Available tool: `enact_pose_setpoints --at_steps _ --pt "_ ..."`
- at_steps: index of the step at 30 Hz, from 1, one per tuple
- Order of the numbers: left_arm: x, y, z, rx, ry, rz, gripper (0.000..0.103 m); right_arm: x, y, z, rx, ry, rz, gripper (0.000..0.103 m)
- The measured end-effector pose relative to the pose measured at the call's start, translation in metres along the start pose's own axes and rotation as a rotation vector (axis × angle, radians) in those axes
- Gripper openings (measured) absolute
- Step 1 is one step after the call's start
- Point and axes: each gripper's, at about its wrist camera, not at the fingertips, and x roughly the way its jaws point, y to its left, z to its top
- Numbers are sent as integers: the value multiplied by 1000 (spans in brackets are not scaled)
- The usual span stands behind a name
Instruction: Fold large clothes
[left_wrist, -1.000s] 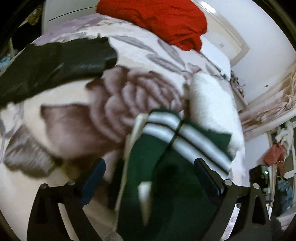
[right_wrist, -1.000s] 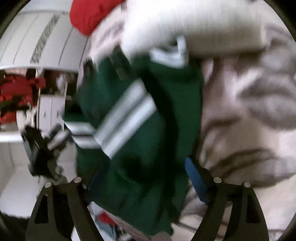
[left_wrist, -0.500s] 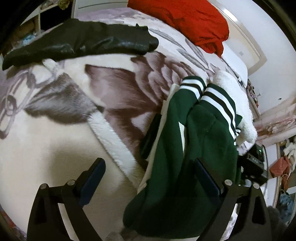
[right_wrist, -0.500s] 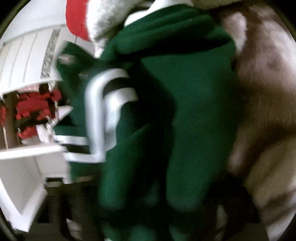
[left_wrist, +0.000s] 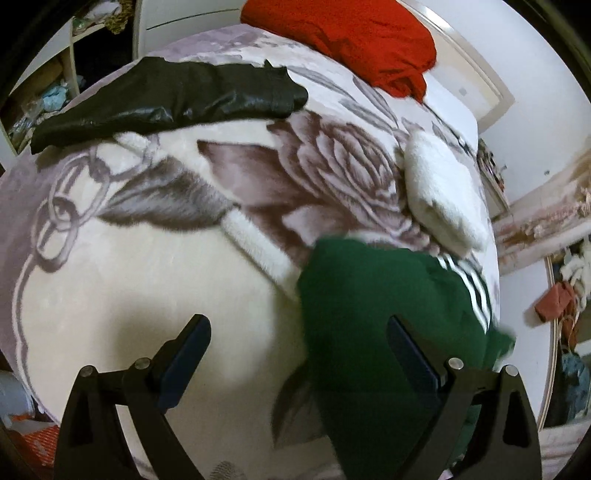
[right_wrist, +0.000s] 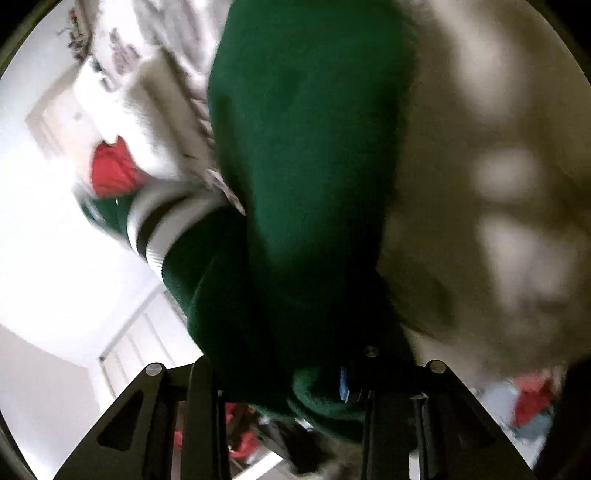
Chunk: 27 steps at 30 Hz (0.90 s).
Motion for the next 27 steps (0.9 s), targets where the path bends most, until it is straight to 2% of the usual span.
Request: enact_pose_setpoints --at_steps 1,2,3,5,6,7,8,10,13,17,20,21,22,24,27 --pt "3 1 -6 9 13 10 97 -2 -8 -3 -8 18 -85 40" --pt "8 2 -13 19 30 27 97 -3 -17 -2 -26 53 -207 42" --pt "14 2 -22 29 51 48 97 -5 -18 0 -57 74 -288 42" --pt "22 2 -38 50 74 70 97 -20 -8 5 -146 89 -388 42" --pt "23 1 -44 57 76 75 97 -29 0 5 -186 81 -399 48" --pt "26 -1 -50 64 78 80 97 -41 14 4 -241 60 -428 59" --pt "27 -2 -55 67 79 83 97 -60 33 9 -309 16 -464 63" --pt "31 -5 -63 69 82 92 97 -72 67 6 -408 -35 -498 64" --pt "37 -8 -70 65 74 111 97 -76 124 3 -609 -43 -528 64" --pt "43 -13 -72 65 60 139 97 -12 196 -5 -869 33 -551 68" --pt "42 -17 -69 71 26 134 97 49 214 12 -907 114 -570 68" --pt "40 -18 -68 76 15 135 97 73 210 20 -880 174 -594 54" --pt "39 -20 -67 80 10 131 97 92 201 18 -866 198 -617 9" --pt "37 -21 -66 85 4 127 97 110 200 14 -882 224 -641 5" --pt "36 -19 -67 80 13 116 97 83 222 4 -916 147 -569 3"
